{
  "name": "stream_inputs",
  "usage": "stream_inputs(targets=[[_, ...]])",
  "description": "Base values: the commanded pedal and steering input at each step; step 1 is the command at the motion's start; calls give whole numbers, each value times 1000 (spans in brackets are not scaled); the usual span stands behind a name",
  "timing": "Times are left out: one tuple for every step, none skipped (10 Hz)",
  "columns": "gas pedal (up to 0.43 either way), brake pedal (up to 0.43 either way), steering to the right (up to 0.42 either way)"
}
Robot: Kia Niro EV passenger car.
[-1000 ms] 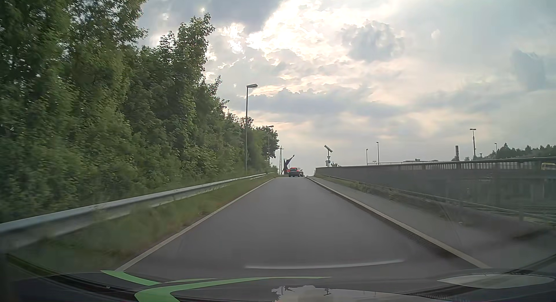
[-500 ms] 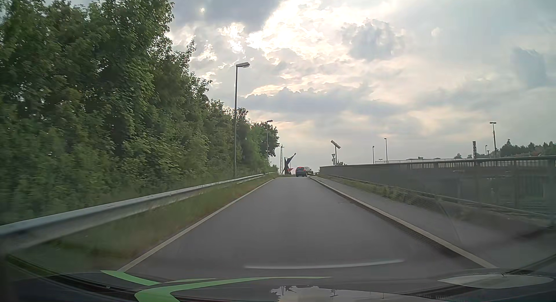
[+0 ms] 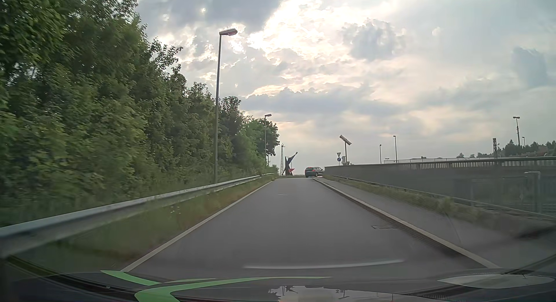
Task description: Follow the waypoints while adhering to traffic rules and regulations
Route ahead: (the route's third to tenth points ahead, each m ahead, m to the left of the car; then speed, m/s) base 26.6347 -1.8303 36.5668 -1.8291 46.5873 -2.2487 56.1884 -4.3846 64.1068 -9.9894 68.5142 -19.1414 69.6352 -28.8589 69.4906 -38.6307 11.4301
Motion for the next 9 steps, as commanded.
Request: stream_inputs(targets=[[157, 0, -2], [157, 0, -2], [157, 0, -1], [157, 0, 0], [157, 0, 0], [150, 0, 0], [130, 0, 0], [118, 0, 1], [118, 0, 2]])
